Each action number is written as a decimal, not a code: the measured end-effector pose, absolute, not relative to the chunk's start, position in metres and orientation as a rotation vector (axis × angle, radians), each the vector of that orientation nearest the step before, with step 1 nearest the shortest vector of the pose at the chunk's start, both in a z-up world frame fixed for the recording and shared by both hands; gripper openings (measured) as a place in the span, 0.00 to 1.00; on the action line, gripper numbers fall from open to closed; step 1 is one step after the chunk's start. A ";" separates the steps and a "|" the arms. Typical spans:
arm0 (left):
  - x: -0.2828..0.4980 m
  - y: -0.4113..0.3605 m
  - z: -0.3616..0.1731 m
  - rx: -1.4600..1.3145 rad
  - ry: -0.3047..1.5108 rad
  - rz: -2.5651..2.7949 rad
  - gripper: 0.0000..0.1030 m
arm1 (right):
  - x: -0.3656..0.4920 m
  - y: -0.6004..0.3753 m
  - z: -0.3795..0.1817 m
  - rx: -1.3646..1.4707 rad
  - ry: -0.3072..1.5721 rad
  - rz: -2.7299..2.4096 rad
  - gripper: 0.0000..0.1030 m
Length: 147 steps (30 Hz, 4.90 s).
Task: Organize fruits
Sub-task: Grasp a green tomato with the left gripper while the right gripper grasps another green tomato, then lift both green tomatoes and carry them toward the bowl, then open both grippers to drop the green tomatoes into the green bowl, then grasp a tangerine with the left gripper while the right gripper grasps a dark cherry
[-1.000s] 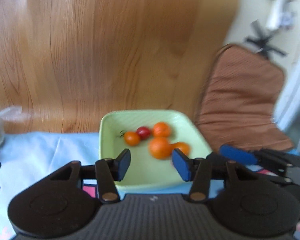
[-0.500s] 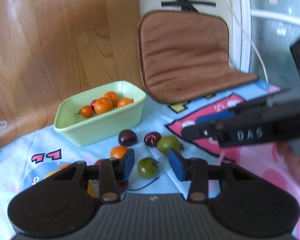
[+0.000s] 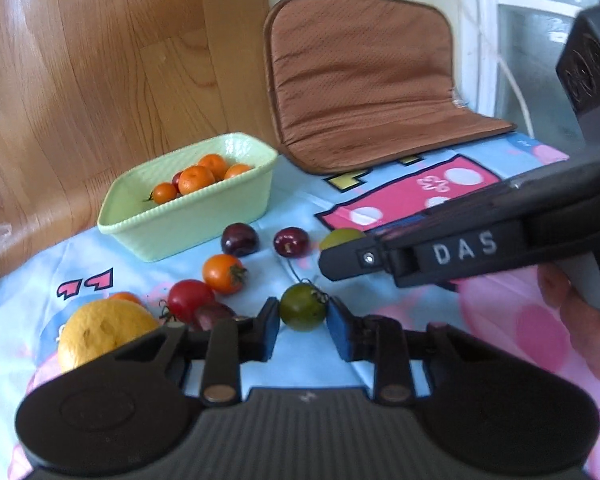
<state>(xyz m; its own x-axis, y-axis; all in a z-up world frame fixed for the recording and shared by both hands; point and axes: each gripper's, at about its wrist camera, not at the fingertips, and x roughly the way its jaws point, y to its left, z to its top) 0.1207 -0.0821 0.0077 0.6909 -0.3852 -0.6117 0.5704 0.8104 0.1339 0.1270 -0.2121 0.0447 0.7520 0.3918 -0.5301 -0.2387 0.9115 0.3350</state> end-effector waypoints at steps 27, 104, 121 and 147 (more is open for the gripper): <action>0.011 -0.029 -0.009 0.141 0.635 -0.365 0.28 | -0.021 -0.172 0.012 0.134 0.527 0.217 0.32; 0.320 -0.019 0.056 0.012 0.782 -0.372 0.32 | 0.253 -0.170 0.051 0.042 0.477 0.286 0.40; 0.249 0.072 0.058 -0.135 0.825 -0.395 0.44 | 0.144 -0.141 0.039 -0.044 0.549 0.458 0.40; 0.250 0.143 0.043 -0.307 0.924 -0.327 0.35 | 0.124 -0.131 0.021 -0.029 0.599 0.366 0.28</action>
